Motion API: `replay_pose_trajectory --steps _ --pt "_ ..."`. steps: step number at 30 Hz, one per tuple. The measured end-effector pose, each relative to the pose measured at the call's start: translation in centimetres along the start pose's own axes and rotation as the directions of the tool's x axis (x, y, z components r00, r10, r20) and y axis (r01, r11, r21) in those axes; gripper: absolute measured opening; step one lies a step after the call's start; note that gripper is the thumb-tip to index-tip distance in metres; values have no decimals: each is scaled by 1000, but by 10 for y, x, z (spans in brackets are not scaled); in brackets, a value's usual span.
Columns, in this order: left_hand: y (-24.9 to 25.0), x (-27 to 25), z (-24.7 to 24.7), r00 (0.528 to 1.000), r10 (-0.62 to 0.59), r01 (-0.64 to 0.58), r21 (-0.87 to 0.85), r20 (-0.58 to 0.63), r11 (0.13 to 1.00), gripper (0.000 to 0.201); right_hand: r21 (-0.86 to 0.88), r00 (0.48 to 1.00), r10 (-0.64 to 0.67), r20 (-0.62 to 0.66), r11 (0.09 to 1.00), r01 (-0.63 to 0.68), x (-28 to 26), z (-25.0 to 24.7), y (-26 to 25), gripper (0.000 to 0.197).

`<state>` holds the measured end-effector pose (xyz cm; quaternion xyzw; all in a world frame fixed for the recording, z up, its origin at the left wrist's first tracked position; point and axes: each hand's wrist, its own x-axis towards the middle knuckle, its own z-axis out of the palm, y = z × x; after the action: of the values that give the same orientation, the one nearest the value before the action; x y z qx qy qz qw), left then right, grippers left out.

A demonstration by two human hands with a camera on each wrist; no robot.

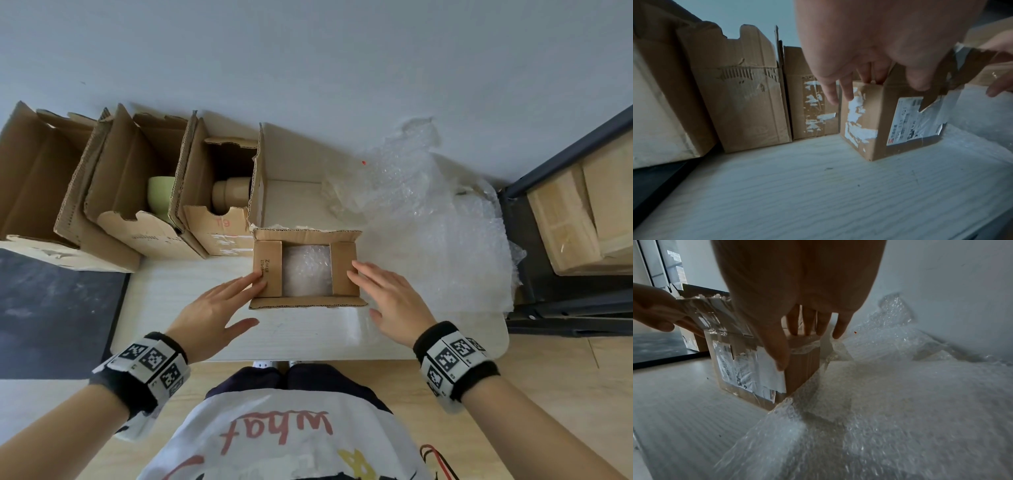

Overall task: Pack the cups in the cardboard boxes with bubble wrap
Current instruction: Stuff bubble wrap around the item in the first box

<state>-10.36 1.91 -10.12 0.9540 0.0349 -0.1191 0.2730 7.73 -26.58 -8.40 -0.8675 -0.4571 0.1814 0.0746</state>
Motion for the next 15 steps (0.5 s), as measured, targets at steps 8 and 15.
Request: replay_pose_trajectory --steps 8,15 --pt "15 6 -13 984 -28 22 -38 -174 999 69 187 999 40 -6 982 -38 8 -6 0 61" --pt "20 21 -16 949 -163 133 -123 -271 983 48 252 998 48 -42 967 -36 23 -15 0 41"
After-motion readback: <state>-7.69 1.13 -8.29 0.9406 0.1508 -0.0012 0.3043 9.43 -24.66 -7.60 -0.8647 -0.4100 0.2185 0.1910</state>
